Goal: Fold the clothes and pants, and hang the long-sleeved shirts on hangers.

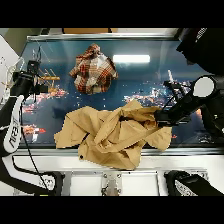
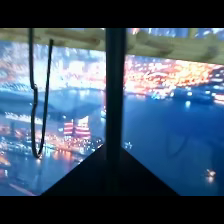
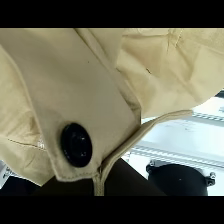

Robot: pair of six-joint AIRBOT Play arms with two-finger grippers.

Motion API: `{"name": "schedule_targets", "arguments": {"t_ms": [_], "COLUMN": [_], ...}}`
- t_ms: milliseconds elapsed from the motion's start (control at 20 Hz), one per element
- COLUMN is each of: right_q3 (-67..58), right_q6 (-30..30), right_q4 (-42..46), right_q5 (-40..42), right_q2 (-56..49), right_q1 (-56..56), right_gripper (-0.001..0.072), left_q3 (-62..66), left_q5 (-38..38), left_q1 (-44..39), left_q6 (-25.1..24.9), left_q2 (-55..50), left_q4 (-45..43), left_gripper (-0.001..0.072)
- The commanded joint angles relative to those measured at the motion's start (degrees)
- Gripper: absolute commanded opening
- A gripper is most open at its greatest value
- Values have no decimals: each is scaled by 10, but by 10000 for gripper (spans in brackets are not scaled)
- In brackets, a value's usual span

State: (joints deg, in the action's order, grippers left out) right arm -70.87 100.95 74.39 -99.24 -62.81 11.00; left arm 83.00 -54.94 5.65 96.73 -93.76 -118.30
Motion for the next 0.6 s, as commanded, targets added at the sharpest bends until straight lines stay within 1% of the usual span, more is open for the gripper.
{"name": "schedule_targets", "arguments": {"t_ms": [0, 100, 150, 200, 250, 300, 350, 400, 450, 500, 550], "right_q3": [0, 0, 0, 0, 0, 0, 0, 0, 0, 0, 0], "right_q6": [0, 0, 0, 0, 0, 0, 0, 0, 0, 0, 0], "right_q4": [0, 0, 0, 0, 0, 0, 0, 0, 0, 0, 0], "right_q5": [0, 0, 0, 0, 0, 0, 0, 0, 0, 0, 0], "right_q2": [0, 0, 0, 0, 0, 0, 0, 0, 0, 0, 0], "right_q1": [0, 0, 0, 0, 0, 0, 0, 0, 0, 0, 0], "right_gripper": [16, 16, 16, 16, 16, 16, 16, 17, 16, 16, 16], "left_q3": [-36, -60, -67, -69, -69, -69, -69, -69, -69, -69, -69], "left_q5": [2, 12, 10, 5, -3, -16, -37, -71, -118, -171, -232], "left_q1": [-33, -53, -64, -75, -84, -89, -91, -91, -89, -87, -84], "left_q6": [-10, -10, -20, -46, -97, -176, -265, -376, -486, -572, -639], "left_q2": [70, 110, 130, 147, 165, 184, 201, 219, 235, 249, 262], "left_q4": [-1, -1, 1, 14, 49, 108, 182, 271, 355, 422, 483], "left_gripper": [14, 15, 14, 14, 14, 14, 14, 14, 14, 13, 14]}}
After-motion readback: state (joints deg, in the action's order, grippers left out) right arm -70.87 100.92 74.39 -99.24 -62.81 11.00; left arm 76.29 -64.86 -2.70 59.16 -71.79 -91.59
